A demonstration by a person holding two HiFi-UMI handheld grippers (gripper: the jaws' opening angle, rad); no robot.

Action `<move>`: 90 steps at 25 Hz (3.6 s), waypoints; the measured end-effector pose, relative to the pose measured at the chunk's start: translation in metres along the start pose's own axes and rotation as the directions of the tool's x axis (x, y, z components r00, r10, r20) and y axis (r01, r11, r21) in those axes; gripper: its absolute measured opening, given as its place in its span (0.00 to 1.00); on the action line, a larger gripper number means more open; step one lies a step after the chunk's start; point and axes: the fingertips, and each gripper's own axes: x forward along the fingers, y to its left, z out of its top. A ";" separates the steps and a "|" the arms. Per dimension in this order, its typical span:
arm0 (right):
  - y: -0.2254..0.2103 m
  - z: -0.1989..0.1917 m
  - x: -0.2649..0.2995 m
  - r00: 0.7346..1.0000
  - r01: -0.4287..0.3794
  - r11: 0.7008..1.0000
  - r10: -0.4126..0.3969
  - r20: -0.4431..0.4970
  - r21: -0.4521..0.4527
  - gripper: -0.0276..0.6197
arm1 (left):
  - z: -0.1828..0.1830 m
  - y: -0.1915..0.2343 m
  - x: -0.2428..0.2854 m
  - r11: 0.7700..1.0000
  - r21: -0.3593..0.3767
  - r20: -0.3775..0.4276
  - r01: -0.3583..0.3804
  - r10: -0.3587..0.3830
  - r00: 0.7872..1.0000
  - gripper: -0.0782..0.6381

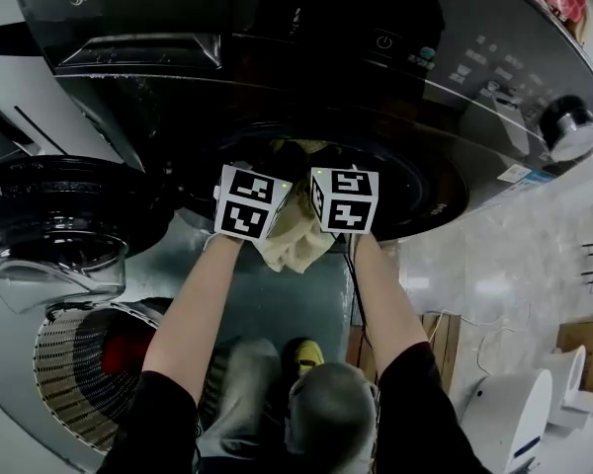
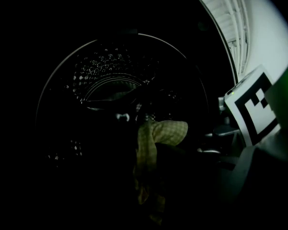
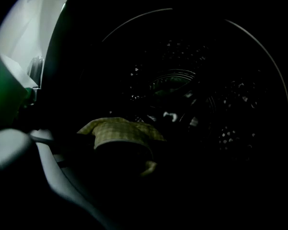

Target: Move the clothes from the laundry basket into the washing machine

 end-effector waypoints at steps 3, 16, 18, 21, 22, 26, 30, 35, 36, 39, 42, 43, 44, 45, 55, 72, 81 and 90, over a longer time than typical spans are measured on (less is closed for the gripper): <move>-0.010 -0.003 0.009 1.000 0.001 0.997 -0.002 0.011 0.074 0.16 | -0.002 0.004 0.015 1.000 -0.010 -0.001 -0.001 0.001 1.000 0.27; -0.027 -0.026 0.026 1.000 0.011 0.987 -0.006 -0.030 0.162 0.32 | -0.031 0.031 0.046 0.966 -0.249 -0.082 -0.073 0.054 0.995 0.42; -0.030 -0.028 0.025 0.999 0.013 0.981 -0.005 -0.041 0.192 0.41 | -0.033 0.034 0.044 0.962 -0.259 -0.087 -0.089 0.069 0.994 0.43; -0.030 -0.030 0.022 0.999 0.018 0.982 -0.009 -0.047 0.188 0.43 | -0.032 0.035 0.042 0.965 -0.240 -0.088 -0.103 0.084 0.993 0.43; -0.030 -0.028 0.021 0.999 0.020 0.983 -0.012 -0.045 0.183 0.44 | -0.030 0.036 0.042 0.965 -0.239 -0.084 -0.105 0.087 0.993 0.44; -0.029 -0.026 0.019 0.999 0.028 0.985 -0.020 -0.046 0.168 0.44 | -0.027 0.039 0.041 0.963 -0.245 -0.078 -0.108 0.092 0.993 0.45; -0.030 -0.026 0.016 0.998 0.037 0.986 -0.028 -0.060 0.162 0.45 | -0.023 0.042 0.038 0.963 -0.244 -0.073 -0.112 0.097 0.993 0.49; -0.027 -0.026 0.011 0.997 0.031 0.988 -0.020 -0.072 0.154 0.44 | -0.020 0.041 0.035 0.960 -0.256 -0.065 -0.114 0.101 0.993 0.49; -0.027 -0.026 0.010 0.997 0.029 0.989 -0.018 -0.075 0.148 0.44 | -0.019 0.042 0.034 0.959 -0.260 -0.060 -0.115 0.102 0.993 0.49; -0.026 -0.022 0.008 0.998 0.027 0.991 -0.018 -0.067 0.135 0.41 | -0.018 0.040 0.033 0.960 -0.258 -0.057 -0.106 0.094 0.994 0.49; -0.025 -0.021 0.006 0.998 0.028 0.989 -0.019 -0.064 0.142 0.41 | -0.017 0.037 0.033 0.967 -0.232 -0.060 -0.101 0.089 0.994 0.49; -0.024 -0.021 0.005 0.997 0.029 0.989 -0.019 -0.068 0.144 0.41 | -0.017 0.037 0.032 0.967 -0.234 -0.058 -0.101 0.090 0.994 0.49; -0.024 -0.021 0.005 0.997 0.030 0.989 -0.019 -0.073 0.144 0.40 | -0.017 0.037 0.032 0.965 -0.240 -0.057 -0.101 0.090 0.994 0.49; -0.024 -0.022 0.004 0.997 0.032 0.989 -0.022 -0.076 0.145 0.40 | -0.017 0.037 0.031 0.964 -0.247 -0.057 -0.100 0.089 0.994 0.49; -0.027 -0.025 -0.004 0.993 0.049 0.984 -0.030 -0.113 0.173 0.39 | -0.025 0.035 0.025 0.959 -0.263 -0.075 -0.104 0.087 0.993 0.49; -0.038 -0.041 0.004 0.982 0.103 0.968 -0.062 -0.179 0.230 0.39 | -0.030 0.036 0.027 0.962 -0.249 -0.099 -0.116 0.094 0.991 0.49; -0.032 -0.038 -0.008 0.983 0.091 0.971 -0.053 -0.175 0.220 0.35 | -0.029 0.024 0.021 0.964 -0.244 -0.103 -0.104 0.081 0.991 0.43; -0.030 -0.038 -0.021 0.977 0.119 0.977 -0.084 -0.195 0.177 0.05 | -0.030 0.020 0.008 0.963 -0.243 -0.110 -0.118 0.093 0.990 0.18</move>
